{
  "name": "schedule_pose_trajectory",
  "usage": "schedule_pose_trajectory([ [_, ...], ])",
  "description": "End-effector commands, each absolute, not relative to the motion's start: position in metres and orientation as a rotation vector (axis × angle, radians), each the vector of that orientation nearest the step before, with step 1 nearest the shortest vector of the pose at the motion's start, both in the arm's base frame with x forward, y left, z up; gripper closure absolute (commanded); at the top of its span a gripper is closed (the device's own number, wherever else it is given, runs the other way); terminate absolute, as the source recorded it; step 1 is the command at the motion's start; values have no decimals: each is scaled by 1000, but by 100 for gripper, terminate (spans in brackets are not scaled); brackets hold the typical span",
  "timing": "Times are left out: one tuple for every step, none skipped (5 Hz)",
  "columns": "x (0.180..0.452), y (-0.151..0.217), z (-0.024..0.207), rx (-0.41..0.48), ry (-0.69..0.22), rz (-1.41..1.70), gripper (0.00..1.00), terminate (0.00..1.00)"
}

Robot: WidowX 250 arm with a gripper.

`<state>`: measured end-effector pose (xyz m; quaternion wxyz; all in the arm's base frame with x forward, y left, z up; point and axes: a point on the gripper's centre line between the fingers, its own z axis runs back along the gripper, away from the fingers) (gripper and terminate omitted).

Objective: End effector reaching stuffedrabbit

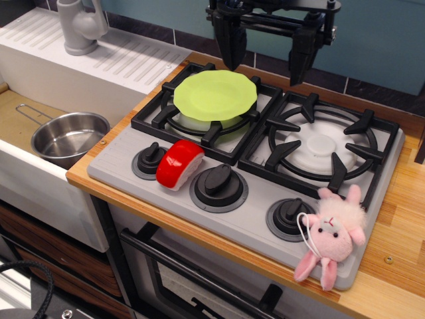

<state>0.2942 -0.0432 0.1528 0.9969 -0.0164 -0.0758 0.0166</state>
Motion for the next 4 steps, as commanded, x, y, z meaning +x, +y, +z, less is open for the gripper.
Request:
schedule_pose_trajectory([
  [294, -43, 153, -33, -152, 33, 0, 0],
  [289, -61, 157, -30, -154, 55, 0, 0],
  [286, -85, 154, -49, -175, 64, 0, 0],
  [281, -101, 148, -54, -196, 62, 0, 0],
])
